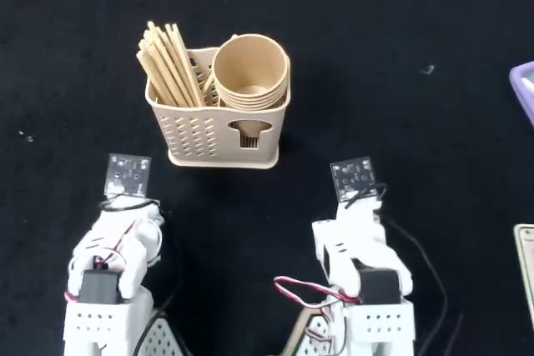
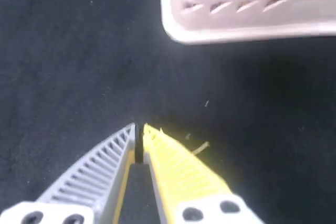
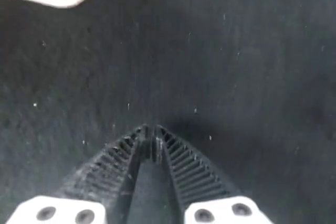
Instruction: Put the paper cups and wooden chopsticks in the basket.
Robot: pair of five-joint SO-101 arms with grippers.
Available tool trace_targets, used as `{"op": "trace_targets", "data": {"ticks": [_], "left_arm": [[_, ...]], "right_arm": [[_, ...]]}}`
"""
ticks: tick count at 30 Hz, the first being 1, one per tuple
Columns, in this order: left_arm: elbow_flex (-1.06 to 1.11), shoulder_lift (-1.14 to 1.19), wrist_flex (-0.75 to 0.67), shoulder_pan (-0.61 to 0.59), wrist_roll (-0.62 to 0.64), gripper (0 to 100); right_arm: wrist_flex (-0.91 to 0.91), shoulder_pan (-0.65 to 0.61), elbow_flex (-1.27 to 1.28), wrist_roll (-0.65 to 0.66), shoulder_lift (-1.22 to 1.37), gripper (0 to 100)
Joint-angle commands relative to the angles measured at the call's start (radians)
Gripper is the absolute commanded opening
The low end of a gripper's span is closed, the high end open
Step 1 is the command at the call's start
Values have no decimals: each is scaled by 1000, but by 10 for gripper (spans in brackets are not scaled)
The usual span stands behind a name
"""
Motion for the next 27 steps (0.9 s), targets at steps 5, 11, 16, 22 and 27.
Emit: {"op": "trace_targets", "data": {"ticks": [5, 11, 16, 22, 27], "left_arm": [[30, 0, 149, 50, -6, 31], [30, -2, 196, 41, -2, 33], [30, -2, 193, -16, -8, 31], [30, -2, 196, -117, 0, 32], [30, -2, 196, -180, -5, 31]], "right_arm": [[68, 23, -1, -8, -87, 12], [71, -15, 1, -84, -91, 12], [69, -28, -1, -201, -93, 12], [64, -21, -1, -232, -87, 12], [68, -21, -1, -232, -93, 12]]}}
